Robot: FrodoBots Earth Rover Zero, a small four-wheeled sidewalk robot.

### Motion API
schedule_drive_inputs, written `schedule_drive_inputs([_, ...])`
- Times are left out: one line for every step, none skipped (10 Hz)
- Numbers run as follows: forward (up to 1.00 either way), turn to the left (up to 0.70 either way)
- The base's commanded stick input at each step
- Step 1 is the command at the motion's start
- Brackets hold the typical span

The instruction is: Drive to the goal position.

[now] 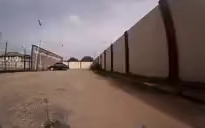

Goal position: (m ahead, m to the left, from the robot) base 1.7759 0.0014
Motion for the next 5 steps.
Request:
schedule_drive_inputs([0.70,0.00])
schedule_drive_inputs([0.70,0.35])
schedule_drive_inputs([0.70,0.35])
schedule_drive_inputs([0.70,0.35])
schedule_drive_inputs([0.70,0.35])
